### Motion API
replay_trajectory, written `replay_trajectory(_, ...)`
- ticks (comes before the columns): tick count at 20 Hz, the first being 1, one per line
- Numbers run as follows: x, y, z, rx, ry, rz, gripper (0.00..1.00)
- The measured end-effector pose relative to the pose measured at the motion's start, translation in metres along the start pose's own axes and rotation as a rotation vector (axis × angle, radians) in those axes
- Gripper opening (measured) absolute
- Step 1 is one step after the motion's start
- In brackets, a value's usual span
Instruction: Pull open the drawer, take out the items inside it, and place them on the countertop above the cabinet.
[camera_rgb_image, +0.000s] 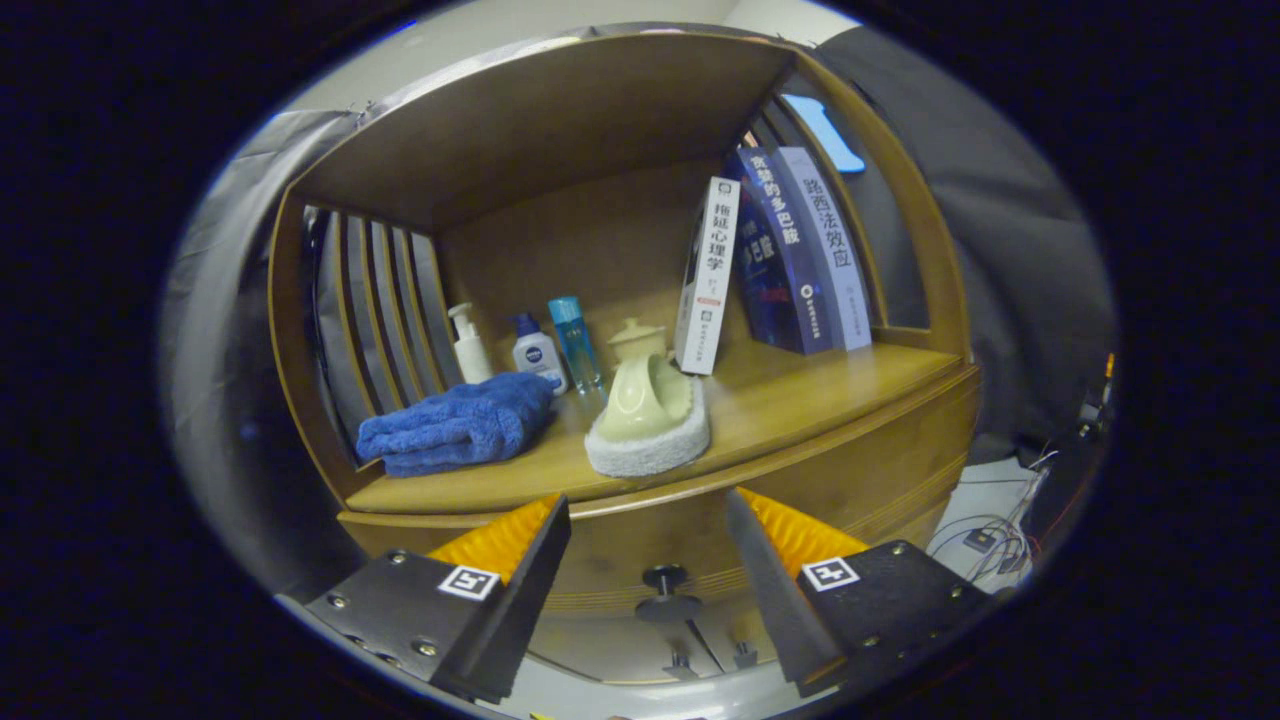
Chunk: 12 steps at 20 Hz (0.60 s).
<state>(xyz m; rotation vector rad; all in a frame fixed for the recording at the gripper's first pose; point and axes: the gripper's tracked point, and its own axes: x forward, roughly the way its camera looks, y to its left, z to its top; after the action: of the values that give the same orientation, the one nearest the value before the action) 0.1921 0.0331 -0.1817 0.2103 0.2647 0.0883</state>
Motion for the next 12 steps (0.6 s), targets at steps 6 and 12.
replay_trajectory(6, -0.057, -0.018, 0.071, -0.071, -0.103, -0.060, 0.94)
replay_trajectory(12, -0.131, -0.027, 0.154, -0.185, -0.236, -0.148, 0.85)
